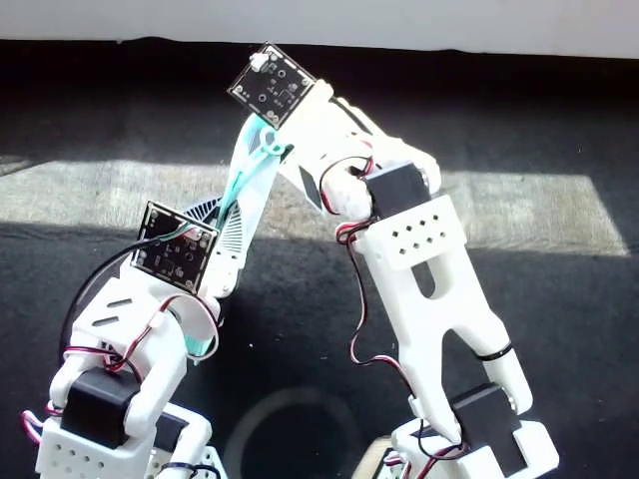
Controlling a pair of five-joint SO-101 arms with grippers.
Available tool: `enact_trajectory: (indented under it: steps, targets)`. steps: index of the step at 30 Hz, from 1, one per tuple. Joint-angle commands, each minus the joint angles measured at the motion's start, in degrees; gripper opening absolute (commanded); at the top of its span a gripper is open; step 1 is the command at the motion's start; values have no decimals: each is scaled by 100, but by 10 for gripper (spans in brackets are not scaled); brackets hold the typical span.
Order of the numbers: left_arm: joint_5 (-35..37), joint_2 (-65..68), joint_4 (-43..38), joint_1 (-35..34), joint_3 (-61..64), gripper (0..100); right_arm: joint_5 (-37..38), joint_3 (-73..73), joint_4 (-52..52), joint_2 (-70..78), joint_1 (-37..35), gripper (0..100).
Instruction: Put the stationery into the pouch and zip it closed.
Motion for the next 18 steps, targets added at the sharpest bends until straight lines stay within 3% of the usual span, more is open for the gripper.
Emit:
enact_trajectory:
  steps: [1,11,18]
  targets:
    - [53,-48,97,-40,-295,10,70,-154,-119,92,330,6]
    - [62,-110,484,-40,-347,10,70,-163,-180,585,365,6]
    - [35,-1007,536,-40,127,10,70,-180,-558,927,673,6]
